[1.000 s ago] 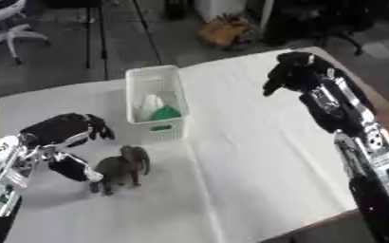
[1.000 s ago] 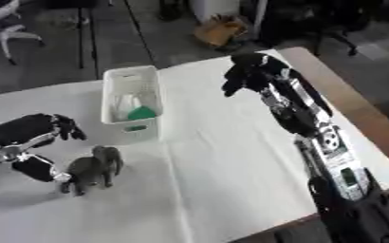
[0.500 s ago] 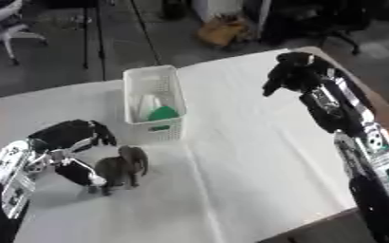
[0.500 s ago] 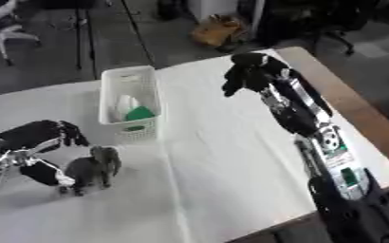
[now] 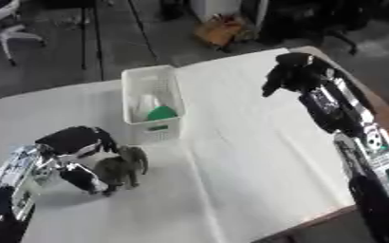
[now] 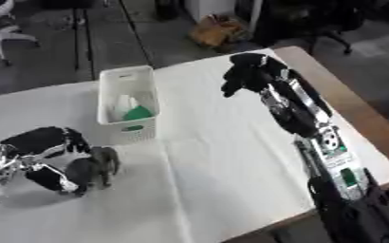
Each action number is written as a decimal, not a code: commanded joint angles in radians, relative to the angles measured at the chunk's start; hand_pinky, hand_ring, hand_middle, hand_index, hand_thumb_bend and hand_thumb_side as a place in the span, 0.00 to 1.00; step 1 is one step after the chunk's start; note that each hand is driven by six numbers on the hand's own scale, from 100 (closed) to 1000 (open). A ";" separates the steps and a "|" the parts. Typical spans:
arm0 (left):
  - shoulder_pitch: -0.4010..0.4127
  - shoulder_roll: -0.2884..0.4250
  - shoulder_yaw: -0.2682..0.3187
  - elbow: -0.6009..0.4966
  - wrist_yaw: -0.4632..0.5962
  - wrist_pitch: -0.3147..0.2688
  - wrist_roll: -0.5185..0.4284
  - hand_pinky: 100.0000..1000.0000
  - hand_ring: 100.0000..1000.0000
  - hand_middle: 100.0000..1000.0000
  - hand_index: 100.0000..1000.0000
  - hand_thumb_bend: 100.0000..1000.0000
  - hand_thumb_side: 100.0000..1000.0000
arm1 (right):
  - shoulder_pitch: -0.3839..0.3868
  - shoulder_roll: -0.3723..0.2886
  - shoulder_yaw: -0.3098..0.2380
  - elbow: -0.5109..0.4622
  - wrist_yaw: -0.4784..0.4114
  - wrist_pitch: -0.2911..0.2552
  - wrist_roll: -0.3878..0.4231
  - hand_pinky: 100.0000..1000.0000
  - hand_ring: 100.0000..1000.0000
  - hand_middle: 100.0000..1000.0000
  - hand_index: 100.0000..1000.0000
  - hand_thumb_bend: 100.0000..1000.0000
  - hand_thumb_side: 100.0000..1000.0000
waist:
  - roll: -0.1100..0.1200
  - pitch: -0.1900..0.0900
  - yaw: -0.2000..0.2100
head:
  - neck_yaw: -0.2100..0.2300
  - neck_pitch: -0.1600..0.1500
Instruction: Pick up objects on the table and place them in the box.
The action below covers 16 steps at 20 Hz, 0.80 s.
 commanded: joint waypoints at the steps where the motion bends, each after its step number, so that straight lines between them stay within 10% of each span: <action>1: -0.021 0.001 0.011 0.002 -0.008 -0.007 0.003 0.60 0.58 0.57 0.71 0.73 0.34 | -0.011 -0.016 -0.005 -0.010 -0.003 -0.001 0.003 0.55 0.59 0.61 0.83 0.00 0.61 | -0.005 -0.019 0.000 | 0.002 0.002; 7: -0.016 -0.002 0.011 0.006 -0.008 -0.003 0.011 0.59 0.57 0.56 0.71 0.71 0.35 | -0.010 -0.017 -0.005 -0.010 -0.003 -0.001 0.004 0.55 0.59 0.61 0.83 0.00 0.61 | -0.004 -0.019 0.001 | 0.119 0.007; 16: -0.012 -0.009 0.017 0.007 0.004 0.019 0.052 0.52 0.47 0.46 0.62 0.51 0.37 | -0.010 -0.015 -0.005 -0.009 -0.002 -0.001 0.005 0.55 0.58 0.61 0.83 0.00 0.61 | -0.005 -0.018 0.002 | 0.128 0.026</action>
